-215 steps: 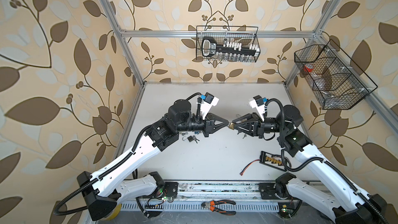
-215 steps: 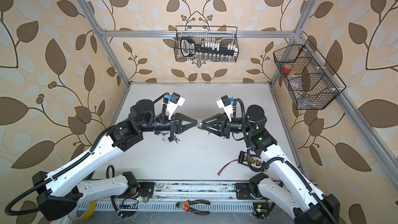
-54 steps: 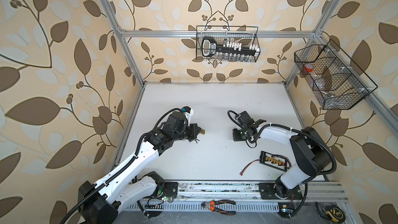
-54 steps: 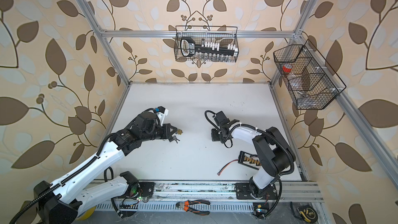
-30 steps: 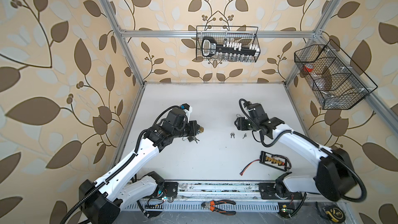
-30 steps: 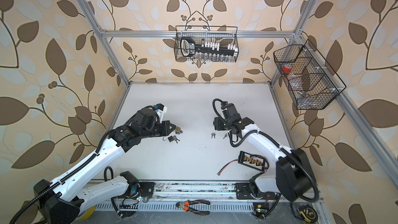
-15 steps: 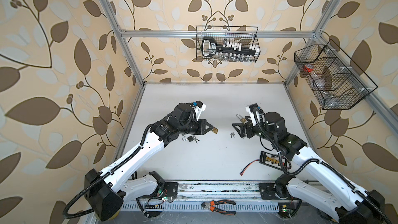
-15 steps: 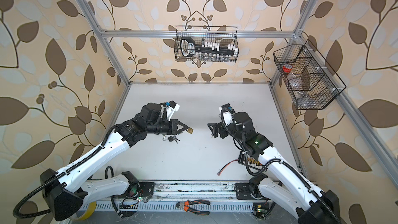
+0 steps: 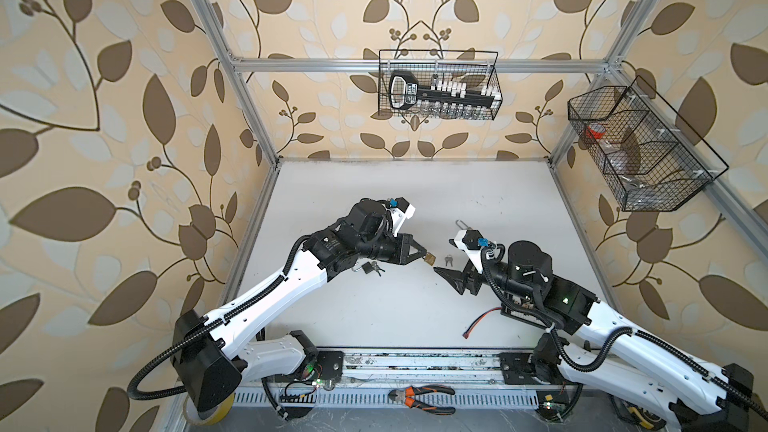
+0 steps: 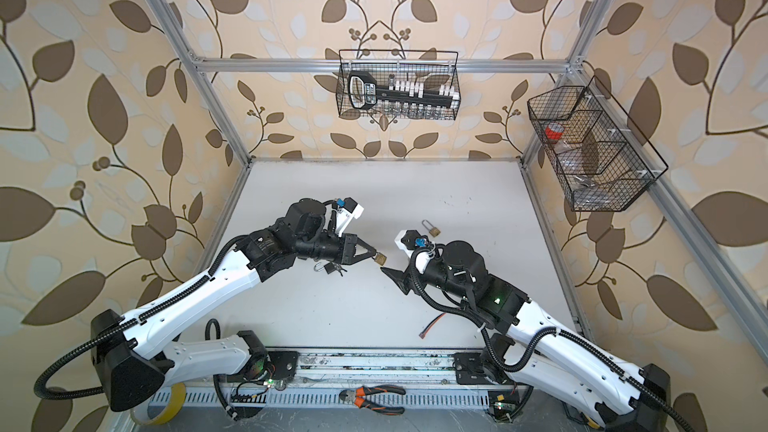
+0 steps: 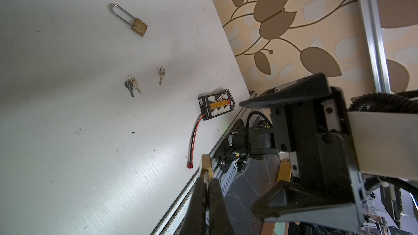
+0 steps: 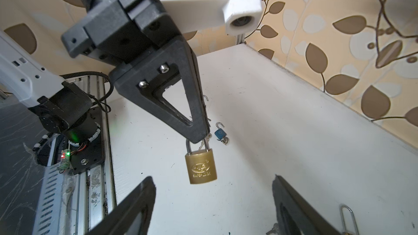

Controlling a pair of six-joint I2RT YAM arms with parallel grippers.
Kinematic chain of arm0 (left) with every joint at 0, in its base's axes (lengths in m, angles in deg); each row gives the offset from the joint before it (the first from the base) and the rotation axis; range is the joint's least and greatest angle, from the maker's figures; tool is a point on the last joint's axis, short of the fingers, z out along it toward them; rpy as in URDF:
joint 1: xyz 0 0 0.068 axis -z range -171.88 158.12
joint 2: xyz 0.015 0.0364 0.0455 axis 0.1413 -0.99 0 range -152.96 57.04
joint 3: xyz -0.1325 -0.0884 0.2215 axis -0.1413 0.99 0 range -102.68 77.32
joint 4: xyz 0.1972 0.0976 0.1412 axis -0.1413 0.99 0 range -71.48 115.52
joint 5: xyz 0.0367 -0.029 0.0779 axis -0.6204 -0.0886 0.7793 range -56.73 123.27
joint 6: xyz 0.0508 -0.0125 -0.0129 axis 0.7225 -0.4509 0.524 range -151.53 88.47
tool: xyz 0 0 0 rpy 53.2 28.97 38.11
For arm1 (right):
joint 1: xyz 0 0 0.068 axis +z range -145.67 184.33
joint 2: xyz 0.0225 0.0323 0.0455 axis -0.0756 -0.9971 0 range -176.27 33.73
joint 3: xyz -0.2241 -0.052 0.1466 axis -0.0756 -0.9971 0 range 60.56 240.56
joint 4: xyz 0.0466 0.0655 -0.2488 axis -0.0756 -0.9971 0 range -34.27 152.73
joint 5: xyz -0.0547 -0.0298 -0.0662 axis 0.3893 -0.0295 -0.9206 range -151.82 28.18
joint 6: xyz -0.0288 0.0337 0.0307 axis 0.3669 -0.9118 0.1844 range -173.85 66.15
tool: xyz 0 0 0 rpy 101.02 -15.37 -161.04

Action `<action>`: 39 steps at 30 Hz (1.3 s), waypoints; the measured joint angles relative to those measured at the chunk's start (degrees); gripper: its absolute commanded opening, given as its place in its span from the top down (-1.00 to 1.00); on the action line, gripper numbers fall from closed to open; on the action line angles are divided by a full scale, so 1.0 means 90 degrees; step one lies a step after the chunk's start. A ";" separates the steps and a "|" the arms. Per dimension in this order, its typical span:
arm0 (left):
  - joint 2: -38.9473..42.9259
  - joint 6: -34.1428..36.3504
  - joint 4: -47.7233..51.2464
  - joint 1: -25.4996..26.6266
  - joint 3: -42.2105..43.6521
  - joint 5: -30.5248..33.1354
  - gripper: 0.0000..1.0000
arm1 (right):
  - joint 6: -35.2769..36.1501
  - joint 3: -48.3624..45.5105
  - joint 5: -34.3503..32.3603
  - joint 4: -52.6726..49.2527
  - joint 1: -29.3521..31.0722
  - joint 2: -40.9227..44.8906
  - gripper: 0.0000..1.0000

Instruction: Lock with the key

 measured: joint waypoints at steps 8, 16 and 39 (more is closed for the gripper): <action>0.0000 -0.0005 -0.0107 0.0002 -0.0002 -0.0206 1.00 | 0.0330 -0.0078 -0.0471 0.0121 0.0442 -0.0078 -0.41; 0.0000 -0.0022 -0.0155 0.0002 -0.0002 -0.0359 1.00 | 0.0539 -0.0083 -0.1151 0.0226 0.0721 -0.0170 -0.38; -0.0085 -0.0046 -0.0296 0.0002 -0.0119 -0.0534 1.00 | 0.0680 -0.0083 -0.1273 0.0393 0.0804 -0.0505 0.27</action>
